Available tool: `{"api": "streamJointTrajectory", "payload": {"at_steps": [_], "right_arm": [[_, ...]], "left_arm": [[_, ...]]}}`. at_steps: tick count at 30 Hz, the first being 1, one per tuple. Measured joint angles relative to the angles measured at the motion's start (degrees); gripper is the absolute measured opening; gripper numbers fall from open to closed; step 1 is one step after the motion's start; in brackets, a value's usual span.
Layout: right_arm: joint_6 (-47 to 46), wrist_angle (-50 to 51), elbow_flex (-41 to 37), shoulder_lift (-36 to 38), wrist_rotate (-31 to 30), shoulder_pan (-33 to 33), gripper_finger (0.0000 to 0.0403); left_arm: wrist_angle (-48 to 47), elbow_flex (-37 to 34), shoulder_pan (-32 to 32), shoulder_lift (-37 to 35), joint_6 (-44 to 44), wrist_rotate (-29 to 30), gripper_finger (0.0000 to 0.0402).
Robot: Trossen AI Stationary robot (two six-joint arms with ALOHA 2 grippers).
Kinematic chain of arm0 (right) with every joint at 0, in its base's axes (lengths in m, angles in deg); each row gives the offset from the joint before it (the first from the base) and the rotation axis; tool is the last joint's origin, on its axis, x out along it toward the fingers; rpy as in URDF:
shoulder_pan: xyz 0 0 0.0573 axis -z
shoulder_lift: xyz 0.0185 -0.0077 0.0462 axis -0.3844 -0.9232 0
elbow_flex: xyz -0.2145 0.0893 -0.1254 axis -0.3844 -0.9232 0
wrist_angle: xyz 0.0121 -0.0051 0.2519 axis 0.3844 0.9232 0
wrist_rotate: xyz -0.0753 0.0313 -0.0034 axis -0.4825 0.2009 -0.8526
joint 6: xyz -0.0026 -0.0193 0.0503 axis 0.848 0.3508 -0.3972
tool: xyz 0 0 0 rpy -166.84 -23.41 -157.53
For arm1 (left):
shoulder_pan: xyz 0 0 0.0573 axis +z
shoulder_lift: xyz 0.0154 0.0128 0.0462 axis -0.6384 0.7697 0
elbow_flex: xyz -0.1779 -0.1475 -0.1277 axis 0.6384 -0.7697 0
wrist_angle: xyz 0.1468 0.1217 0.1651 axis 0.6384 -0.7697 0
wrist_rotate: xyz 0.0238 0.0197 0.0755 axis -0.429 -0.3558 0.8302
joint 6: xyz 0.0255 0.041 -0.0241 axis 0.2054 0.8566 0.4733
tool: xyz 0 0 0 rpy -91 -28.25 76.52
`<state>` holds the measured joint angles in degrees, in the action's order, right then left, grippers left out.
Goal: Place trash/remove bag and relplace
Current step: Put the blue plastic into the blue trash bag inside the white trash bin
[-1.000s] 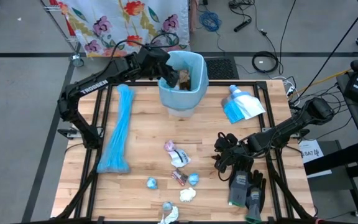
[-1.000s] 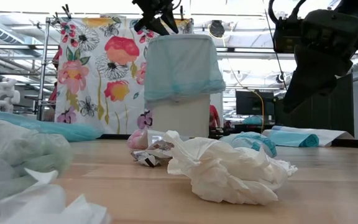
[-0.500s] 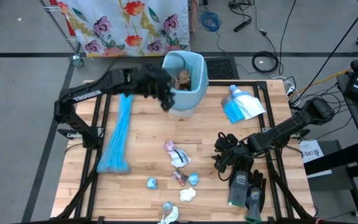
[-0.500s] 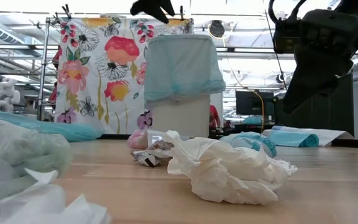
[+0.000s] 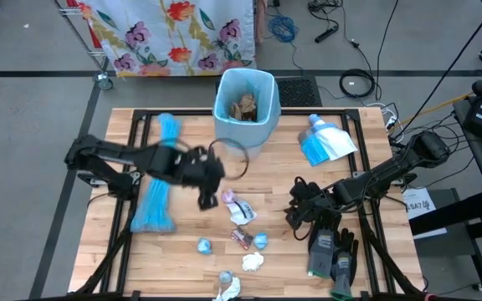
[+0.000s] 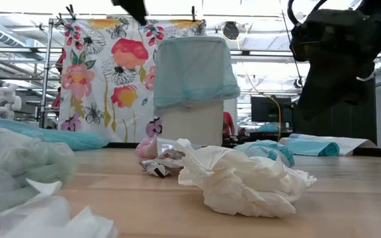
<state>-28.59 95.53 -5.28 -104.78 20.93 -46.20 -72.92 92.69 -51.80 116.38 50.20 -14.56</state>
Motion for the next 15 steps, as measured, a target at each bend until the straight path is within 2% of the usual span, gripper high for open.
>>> {"api": "streamJointTrajectory", "payload": {"at_steps": [9,12,15], "right_arm": [[-6.1,-4.2,0.0,0.0,0.0,0.0,0.0169],[-8.0,-5.6,0.0,0.0,0.0,0.0,0.0169],[-8.3,-6.8,0.0,0.0,0.0,0.0,0.0169]], "left_arm": [[11.9,-19.8,-15.0,-5.4,-18.1,0.8,0.0164],[16.9,-23.7,-20.2,-5.1,-21.8,0.1,0.0164],[20.7,-25.9,-24.3,-3.3,-21.9,-0.3,0.0164]]}}
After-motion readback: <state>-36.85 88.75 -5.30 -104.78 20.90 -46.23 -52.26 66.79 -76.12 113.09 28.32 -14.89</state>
